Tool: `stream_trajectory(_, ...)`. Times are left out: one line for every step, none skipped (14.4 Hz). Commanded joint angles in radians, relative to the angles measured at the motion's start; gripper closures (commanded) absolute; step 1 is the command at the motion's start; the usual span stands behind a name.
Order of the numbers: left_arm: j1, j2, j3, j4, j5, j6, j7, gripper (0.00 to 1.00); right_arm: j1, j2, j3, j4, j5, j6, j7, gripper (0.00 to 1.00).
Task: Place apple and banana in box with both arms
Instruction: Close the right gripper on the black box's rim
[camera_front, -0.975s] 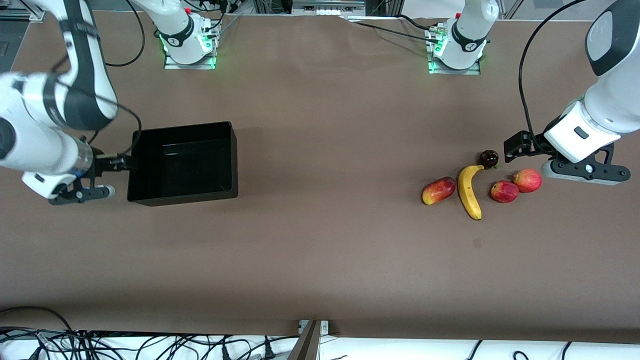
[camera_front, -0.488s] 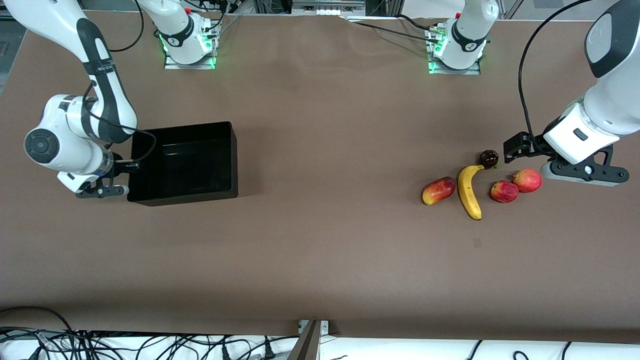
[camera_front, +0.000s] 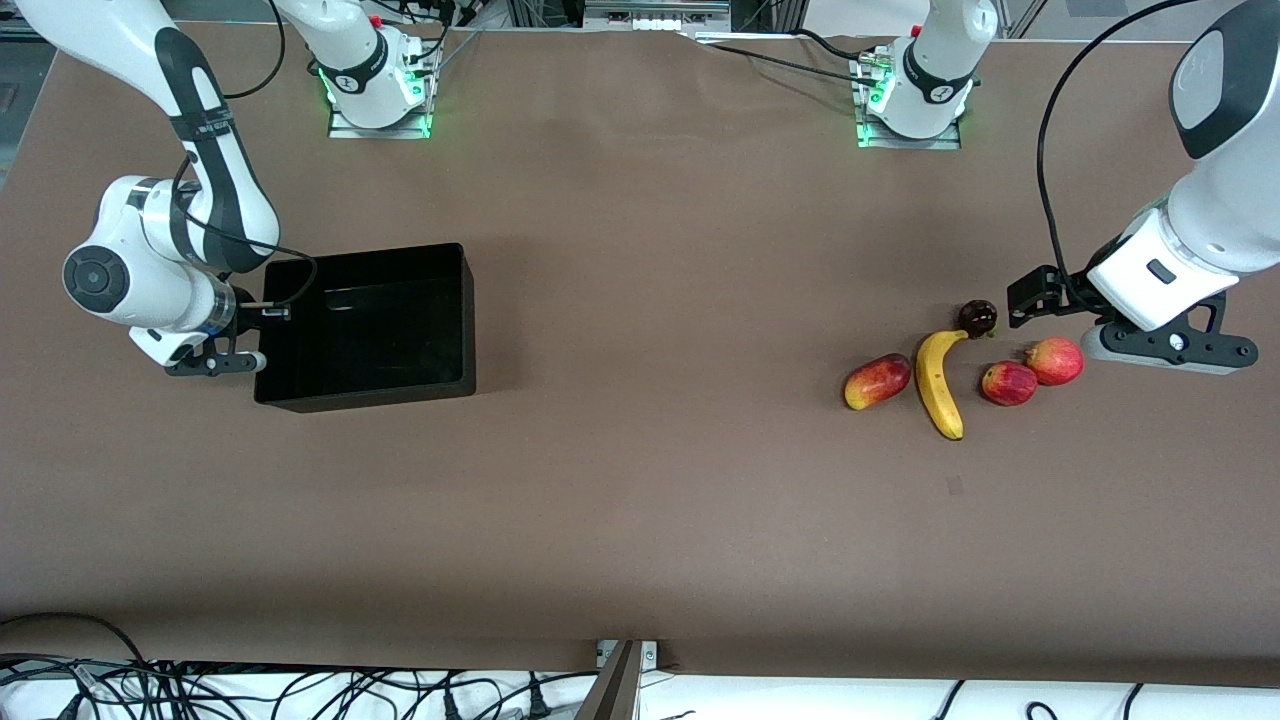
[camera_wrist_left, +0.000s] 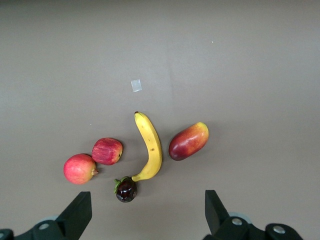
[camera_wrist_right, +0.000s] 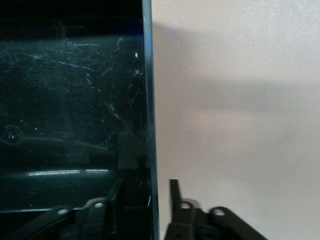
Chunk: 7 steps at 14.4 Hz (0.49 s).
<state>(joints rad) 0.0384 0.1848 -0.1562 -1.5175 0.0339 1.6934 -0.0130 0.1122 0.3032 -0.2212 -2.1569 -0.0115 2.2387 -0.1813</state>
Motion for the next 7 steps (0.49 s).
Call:
stream_trajectory(0.011,0.022,-0.005,0.031,-0.008,0.017,0.019,0.00,-0.009,-0.049,-0.010,-0.035,0.018,0.002,-0.055,1.00)
stream_trajectory(0.011,0.022,-0.005,0.031,-0.008,0.017,0.019,0.00,-0.009,-0.049,-0.010,-0.034,0.018,0.002,-0.055,1.00)
stream_trajectory(0.012,0.022,-0.005,0.031,-0.008,0.017,0.019,0.00,-0.009,-0.049,-0.010,-0.031,0.022,0.002,-0.055,1.00)
stream_trajectory(0.012,0.022,-0.005,0.031,-0.008,0.017,0.019,0.00,-0.009,-0.049,-0.010,-0.026,0.022,0.002,-0.055,1.00)
stream_trajectory(0.012,0.022,-0.005,0.031,-0.008,0.017,0.019,0.00,-0.009,-0.049,-0.010,-0.017,0.024,0.002,-0.055,1.00)
stream_trajectory(0.012,0.022,-0.005,0.031,-0.008,0.017,0.019,0.00,-0.008,-0.049,-0.006,-0.005,0.033,0.002,-0.053,1.00)
stream_trajectory(0.014,0.022,-0.005,0.031,-0.008,0.017,0.019,0.00,-0.006,-0.049,0.000,0.008,0.048,0.002,-0.053,1.00)
